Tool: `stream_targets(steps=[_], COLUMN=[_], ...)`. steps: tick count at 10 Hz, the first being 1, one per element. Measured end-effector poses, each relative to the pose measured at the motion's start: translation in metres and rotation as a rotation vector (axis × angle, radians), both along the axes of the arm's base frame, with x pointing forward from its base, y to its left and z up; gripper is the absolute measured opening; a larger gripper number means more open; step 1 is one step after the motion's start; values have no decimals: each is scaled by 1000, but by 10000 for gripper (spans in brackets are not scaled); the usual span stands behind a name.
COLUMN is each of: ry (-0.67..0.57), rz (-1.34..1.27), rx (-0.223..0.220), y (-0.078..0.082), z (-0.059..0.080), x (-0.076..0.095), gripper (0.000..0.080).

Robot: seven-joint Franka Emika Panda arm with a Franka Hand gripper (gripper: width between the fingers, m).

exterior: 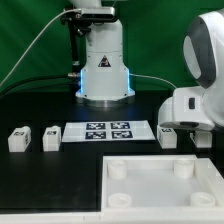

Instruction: Assemble one leg

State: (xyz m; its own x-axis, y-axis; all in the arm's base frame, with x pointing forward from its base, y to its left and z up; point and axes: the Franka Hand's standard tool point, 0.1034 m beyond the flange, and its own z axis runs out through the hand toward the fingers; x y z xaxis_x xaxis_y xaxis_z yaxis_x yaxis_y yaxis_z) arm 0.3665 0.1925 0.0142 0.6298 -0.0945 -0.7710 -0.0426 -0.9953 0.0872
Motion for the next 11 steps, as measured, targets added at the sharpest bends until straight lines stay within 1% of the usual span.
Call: stream_targets(steps=[1, 2, 3, 4, 5, 6, 7, 8, 9, 10, 11], ry=[-55, -58, -85, -169, -302, -463, -556, -704, -807, -851, -973], rz=[42, 63, 71, 84, 85, 88, 105, 123, 119, 120, 106], rx=[0, 29, 50, 64, 81, 84, 76, 80, 94, 101, 116], y=[-9, -21, -34, -41, -51, -60, -67, -66, -63, -63, -60], z=[9, 25, 43, 60, 87, 107, 125, 139, 133, 128, 131], x=[11, 19, 35, 55, 80, 95, 99, 113, 110, 104, 114], gripper=[288, 289, 289, 289, 289, 289, 289, 289, 290, 290, 290])
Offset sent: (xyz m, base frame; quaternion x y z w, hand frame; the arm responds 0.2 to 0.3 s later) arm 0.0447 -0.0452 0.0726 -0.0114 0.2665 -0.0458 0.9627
